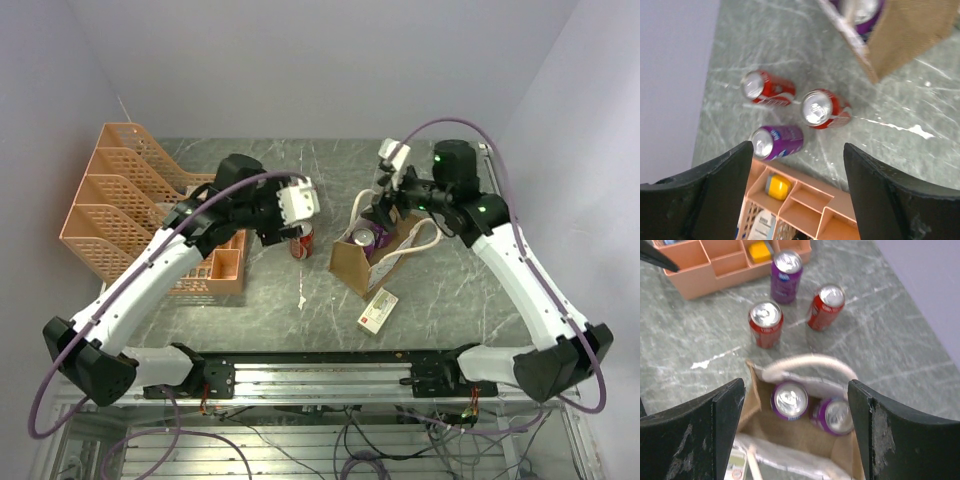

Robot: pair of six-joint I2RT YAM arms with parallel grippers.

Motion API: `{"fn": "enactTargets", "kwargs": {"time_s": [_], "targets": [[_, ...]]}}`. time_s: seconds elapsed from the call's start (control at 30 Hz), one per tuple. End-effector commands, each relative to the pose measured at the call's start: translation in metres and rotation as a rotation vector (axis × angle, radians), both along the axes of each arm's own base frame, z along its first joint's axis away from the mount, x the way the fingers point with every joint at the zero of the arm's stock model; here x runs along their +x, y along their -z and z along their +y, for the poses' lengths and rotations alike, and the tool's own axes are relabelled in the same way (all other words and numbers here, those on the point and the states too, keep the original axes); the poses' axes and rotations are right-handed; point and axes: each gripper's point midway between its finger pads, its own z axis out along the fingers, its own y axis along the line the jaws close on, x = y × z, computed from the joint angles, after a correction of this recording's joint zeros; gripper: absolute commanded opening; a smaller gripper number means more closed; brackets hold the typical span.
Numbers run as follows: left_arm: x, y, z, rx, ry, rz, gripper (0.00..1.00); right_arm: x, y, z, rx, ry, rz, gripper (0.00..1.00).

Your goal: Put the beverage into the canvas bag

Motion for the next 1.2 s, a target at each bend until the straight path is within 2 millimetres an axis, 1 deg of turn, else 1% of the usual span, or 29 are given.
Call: {"fn": "enactTargets", "kwargs": {"time_s": [0.0,0.03,0.07,0.13,0.2,0.23,0.27,0.3,0.4,0.5,0.57,0.77,0.83,0.93,1.03,1.07,1.17], "targets": [[0.044,-0.045,0.035,-0.206,-0.303,-0.073,0.89,0.011,-0.016,0.047,-0.003,-0.043,-0.05,0.84],[0.054,-0.051,0.048,-0.242,-0.373,-0.083,0.96,0.013,-0.011,0.06,-0.014,-0.053,-0.038,0.84],[0.064,-0.055,0.061,-0.279,-0.444,-0.087,0.99,0.015,-0.006,0.07,-0.023,-0.061,-0.023,0.84],[0.084,-0.058,0.092,-0.339,-0.588,-0.092,0.99,0.021,0.005,0.088,-0.032,-0.065,0.001,0.85],[0.1,-0.06,0.122,-0.392,-0.722,-0.084,0.99,0.029,0.017,0.103,-0.042,-0.057,0.019,0.86],[0.106,-0.061,0.134,-0.409,-0.777,-0.076,0.99,0.034,0.028,0.11,-0.057,-0.051,0.039,0.87],[0.111,-0.062,0.147,-0.426,-0.826,-0.069,0.99,0.036,0.034,0.116,-0.071,-0.052,0.049,0.87],[0.115,-0.063,0.157,-0.442,-0.862,-0.057,0.99,0.038,0.045,0.122,-0.099,-0.054,0.074,0.88],[0.12,-0.064,0.176,-0.492,-0.915,-0.016,0.99,0.042,0.071,0.136,-0.164,-0.052,0.124,0.89],[0.117,-0.068,0.173,-0.524,-0.884,-0.014,0.99,0.045,0.094,0.144,-0.206,-0.034,0.147,0.91],[0.114,-0.069,0.168,-0.541,-0.854,-0.01,0.99,0.048,0.104,0.149,-0.236,-0.018,0.16,0.92],[0.104,-0.073,0.157,-0.578,-0.792,0.003,0.99,0.05,0.148,0.157,-0.31,0.005,0.255,0.95],[0.102,-0.075,0.157,-0.58,-0.786,-0.005,0.99,0.05,0.157,0.16,-0.32,0.006,0.275,0.96],[0.1,-0.078,0.155,-0.584,-0.769,-0.007,0.99,0.055,0.167,0.161,-0.34,0.027,0.286,0.96],[0.097,-0.081,0.153,-0.591,-0.758,-0.012,0.99,0.056,0.168,0.164,-0.337,0.021,0.293,0.96],[0.096,-0.083,0.154,-0.598,-0.756,-0.021,0.99,0.055,0.179,0.165,-0.347,0.013,0.313,0.96],[0.094,-0.085,0.155,-0.605,-0.76,-0.037,0.99,0.049,0.192,0.17,-0.346,-0.017,0.354,0.93]]}}
